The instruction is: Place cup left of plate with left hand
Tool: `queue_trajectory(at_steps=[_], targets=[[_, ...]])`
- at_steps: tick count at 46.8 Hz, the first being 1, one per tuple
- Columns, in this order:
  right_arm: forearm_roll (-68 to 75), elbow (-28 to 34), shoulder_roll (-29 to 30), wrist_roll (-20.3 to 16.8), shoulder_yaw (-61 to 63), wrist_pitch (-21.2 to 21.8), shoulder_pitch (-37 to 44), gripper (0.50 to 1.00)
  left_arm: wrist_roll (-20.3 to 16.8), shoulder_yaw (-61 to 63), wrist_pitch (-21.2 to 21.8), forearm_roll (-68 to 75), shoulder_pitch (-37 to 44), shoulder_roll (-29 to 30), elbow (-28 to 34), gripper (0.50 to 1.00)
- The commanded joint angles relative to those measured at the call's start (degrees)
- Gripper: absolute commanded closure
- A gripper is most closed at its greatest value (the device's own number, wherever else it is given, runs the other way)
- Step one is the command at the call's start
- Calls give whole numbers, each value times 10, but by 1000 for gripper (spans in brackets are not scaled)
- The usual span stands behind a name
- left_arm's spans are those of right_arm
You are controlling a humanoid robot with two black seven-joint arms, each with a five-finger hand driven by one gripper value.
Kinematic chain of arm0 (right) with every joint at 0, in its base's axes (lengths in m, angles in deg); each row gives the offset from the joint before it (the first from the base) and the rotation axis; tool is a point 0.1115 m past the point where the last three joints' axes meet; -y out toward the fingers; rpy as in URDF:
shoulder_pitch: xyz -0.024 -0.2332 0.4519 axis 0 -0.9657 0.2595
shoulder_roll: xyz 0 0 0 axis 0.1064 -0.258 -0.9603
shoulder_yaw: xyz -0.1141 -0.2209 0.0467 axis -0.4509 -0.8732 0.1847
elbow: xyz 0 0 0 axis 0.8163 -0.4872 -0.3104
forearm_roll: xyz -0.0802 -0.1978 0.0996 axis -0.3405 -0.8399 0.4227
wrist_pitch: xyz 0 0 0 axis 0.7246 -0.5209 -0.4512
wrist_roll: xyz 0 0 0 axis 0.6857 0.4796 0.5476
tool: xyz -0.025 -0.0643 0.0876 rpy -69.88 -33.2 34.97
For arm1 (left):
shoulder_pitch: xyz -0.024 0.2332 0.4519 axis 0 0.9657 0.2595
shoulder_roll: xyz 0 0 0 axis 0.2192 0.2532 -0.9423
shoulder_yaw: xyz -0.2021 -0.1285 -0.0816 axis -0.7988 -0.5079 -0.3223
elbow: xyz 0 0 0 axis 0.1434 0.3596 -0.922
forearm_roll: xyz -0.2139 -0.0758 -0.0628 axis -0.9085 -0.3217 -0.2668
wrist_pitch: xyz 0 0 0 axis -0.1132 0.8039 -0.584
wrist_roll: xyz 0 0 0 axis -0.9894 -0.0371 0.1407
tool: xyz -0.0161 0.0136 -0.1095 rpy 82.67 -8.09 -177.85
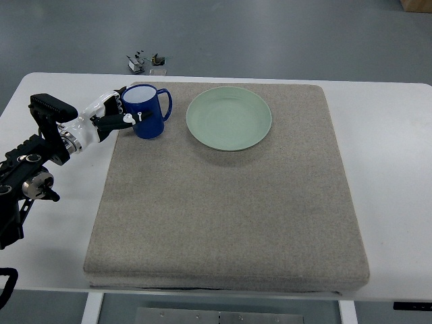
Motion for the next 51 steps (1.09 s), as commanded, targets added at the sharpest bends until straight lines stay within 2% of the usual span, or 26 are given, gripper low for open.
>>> queue_trajectory(at_steps=[1,2,4,8,10,14,17,20,23,29,32,42,51], targets=[[0,0,0,0,0,0,0,566,0,3,7,0,-1,0,0,911],[0,0,0,0,0,0,0,566,0,5,8,0,0,-1,0,902],[0,0,0,0,0,0,0,566,0,5,9,0,0,-4,1,853],[0,0,0,0,0,0,0,566,0,5,9,1,0,-5,1,825],[0,0,0,0,0,0,0,566,0,5,9,1,0,-5,1,759],[0,0,0,0,0,0,0,566,0,5,9,1,0,-5,1,722],[0,0,0,0,0,0,0,566,0,5,9,1,-1,-5,1,643],[0,0,0,0,0,0,0,566,0,6,9,2,-1,-4,0,604],[0,0,0,0,0,0,0,566,1,14,7,1,0,0,0,542],[0,-1,0,0,0,0,0,566,1,28,5,1,-1,1,0,534],[0,0,0,0,1,0,0,566,1,29,3,1,-1,2,-1,506],[0,0,0,0,0,0,0,566,1,28,-5,-1,-4,8,-11,506],[0,-1,0,0,0,0,0,566,2,28,-18,-21,-6,61,-51,506]])
